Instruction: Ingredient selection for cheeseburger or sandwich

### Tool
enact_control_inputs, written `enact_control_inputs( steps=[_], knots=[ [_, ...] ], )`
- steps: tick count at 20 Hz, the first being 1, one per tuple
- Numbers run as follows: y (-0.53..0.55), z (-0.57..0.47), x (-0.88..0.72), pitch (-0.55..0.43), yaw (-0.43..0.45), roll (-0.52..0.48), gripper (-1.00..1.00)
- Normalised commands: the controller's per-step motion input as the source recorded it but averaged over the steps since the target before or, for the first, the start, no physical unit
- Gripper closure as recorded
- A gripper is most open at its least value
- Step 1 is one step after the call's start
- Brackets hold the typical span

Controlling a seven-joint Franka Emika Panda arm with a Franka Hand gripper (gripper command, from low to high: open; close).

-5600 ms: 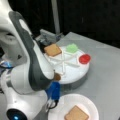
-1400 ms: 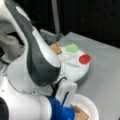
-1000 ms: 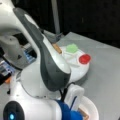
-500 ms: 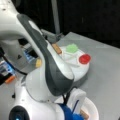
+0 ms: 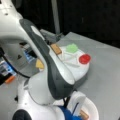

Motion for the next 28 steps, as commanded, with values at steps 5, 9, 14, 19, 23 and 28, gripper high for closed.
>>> enact_control_inputs(
  steps=[5, 9, 14, 19, 23, 28],
  knots=[
    [0.12, -0.1, -0.21, -0.044, 0.048, -0.19, 1.0],
    [0.08, -0.05, -0.27, -0.07, 0.048, -0.205, 1.0],
    [0.1, -0.02, -0.3, -0.076, 0.041, -0.205, 1.0],
    [0.15, -0.02, -0.28, -0.089, 0.023, -0.192, 1.0],
    [0.17, -0.05, -0.25, -0.097, 0.016, -0.197, 1.0],
    [0.17, -0.07, -0.24, -0.107, 0.013, -0.216, 1.0]
  ],
)
